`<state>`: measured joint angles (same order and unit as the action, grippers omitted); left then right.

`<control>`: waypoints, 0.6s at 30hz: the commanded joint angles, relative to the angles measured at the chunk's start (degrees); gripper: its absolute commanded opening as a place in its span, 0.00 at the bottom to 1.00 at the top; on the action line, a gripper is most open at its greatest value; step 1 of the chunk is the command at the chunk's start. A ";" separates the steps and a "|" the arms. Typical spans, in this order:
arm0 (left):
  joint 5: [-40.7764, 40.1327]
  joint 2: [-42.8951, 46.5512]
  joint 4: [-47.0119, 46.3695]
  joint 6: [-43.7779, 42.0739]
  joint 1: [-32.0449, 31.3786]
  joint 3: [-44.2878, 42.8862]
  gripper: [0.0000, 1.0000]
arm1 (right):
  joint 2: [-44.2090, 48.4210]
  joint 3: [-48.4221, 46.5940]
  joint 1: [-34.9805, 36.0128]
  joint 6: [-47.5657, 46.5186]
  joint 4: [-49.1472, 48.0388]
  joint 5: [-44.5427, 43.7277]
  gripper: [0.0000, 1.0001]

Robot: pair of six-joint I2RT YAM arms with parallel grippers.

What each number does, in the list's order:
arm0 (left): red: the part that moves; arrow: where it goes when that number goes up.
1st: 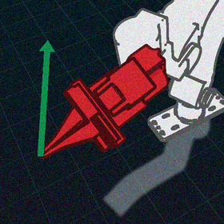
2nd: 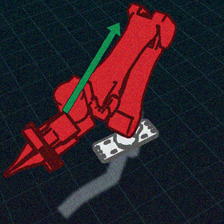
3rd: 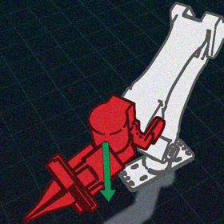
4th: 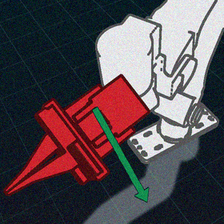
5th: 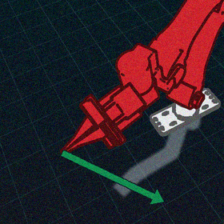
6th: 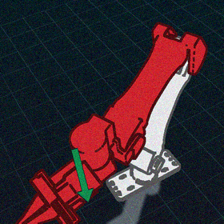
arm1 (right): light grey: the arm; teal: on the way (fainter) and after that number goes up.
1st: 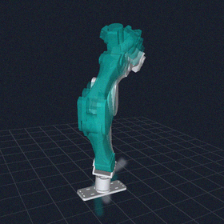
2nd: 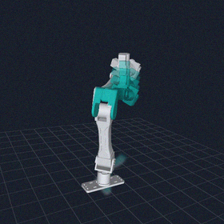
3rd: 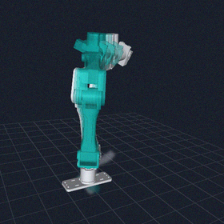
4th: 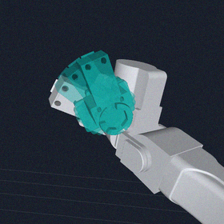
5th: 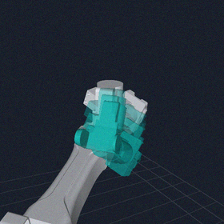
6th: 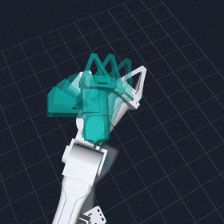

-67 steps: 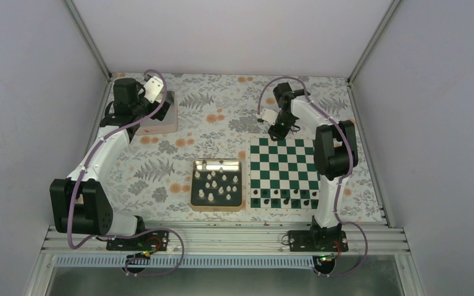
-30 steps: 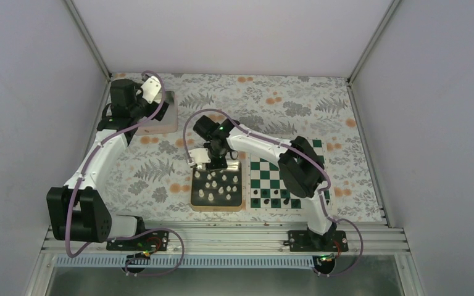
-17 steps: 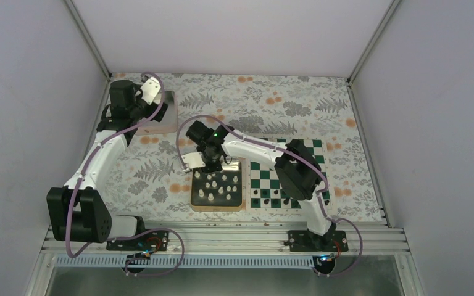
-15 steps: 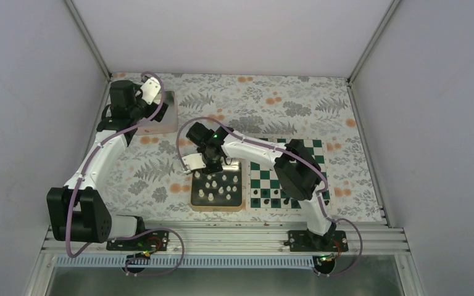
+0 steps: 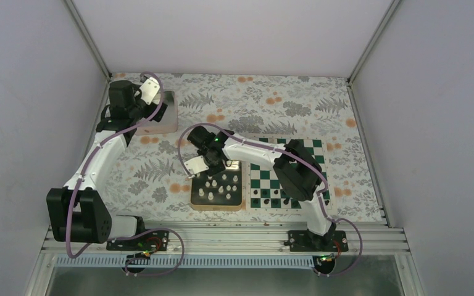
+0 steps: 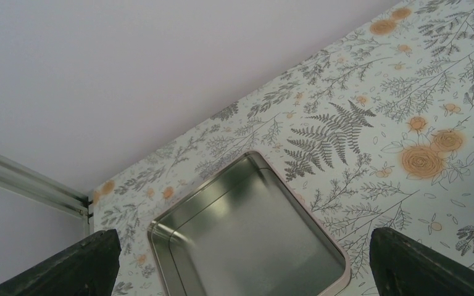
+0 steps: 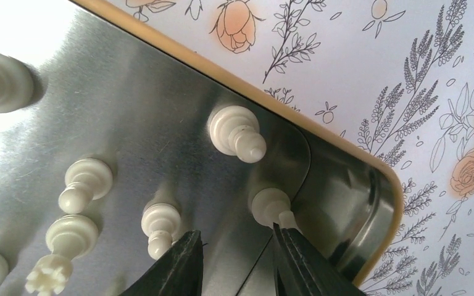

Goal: Set up the chess pieces on the board
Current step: Pick up the chess piece from the storage box.

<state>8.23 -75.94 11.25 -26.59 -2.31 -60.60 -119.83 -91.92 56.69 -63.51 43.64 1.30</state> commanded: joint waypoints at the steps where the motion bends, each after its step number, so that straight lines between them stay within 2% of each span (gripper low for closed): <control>1: 0.91 1.33 -1.58 -0.83 0.37 0.53 1.00 | 2.06 -1.34 0.97 -2.31 -0.44 -1.20 0.32; 18: 1.73 1.09 -1.63 -1.10 0.46 0.68 1.00 | 1.16 -2.39 2.37 -4.58 -0.37 -2.99 0.33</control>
<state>8.51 -75.77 11.25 -26.65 -2.07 -60.60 -119.83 -93.38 57.84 -66.43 43.31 -0.30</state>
